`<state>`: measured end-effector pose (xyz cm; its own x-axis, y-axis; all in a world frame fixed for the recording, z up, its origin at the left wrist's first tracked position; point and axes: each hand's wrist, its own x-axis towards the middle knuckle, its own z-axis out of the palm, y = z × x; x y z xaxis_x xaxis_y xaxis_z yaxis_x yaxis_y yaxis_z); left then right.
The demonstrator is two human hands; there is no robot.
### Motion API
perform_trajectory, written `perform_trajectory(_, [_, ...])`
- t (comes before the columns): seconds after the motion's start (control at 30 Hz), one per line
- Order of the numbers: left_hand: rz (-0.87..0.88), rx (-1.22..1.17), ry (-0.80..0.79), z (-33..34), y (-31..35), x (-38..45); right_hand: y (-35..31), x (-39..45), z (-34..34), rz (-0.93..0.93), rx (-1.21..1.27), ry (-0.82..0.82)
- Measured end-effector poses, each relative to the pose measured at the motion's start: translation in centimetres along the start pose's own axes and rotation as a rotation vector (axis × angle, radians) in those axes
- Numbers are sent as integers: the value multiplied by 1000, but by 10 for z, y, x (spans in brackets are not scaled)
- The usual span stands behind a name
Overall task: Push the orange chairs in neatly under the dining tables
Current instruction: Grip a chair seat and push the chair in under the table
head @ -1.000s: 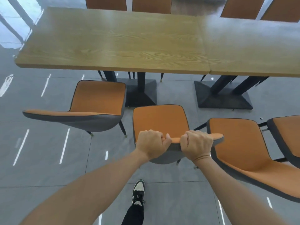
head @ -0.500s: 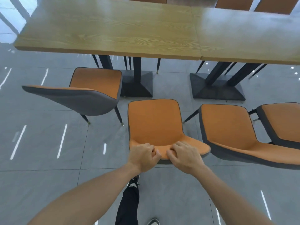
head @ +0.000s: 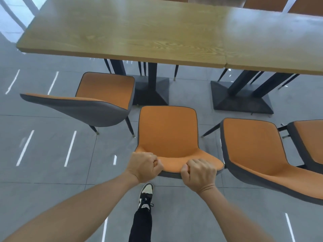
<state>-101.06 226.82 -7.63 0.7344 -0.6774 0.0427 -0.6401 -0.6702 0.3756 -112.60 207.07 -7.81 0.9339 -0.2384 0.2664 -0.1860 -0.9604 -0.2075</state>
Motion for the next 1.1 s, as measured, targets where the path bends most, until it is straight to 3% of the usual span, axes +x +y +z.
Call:
perform_trajectory(0.53, [-91, 40, 85, -23, -103, 195, 16, 220, 66, 11, -12, 36])
perform_trajectory(0.9, [-15, 34, 69, -17, -107, 236, 39, 258, 71, -7, 26, 76])
perform_trajectory(0.97, [-21, 45, 38, -18, -107, 237, 38, 261, 66, 24, 12, -41])
perform_trajectory(1.1, [-75, 94, -83, -25, -96, 233, 44, 263, 40, 55, 115, -445])
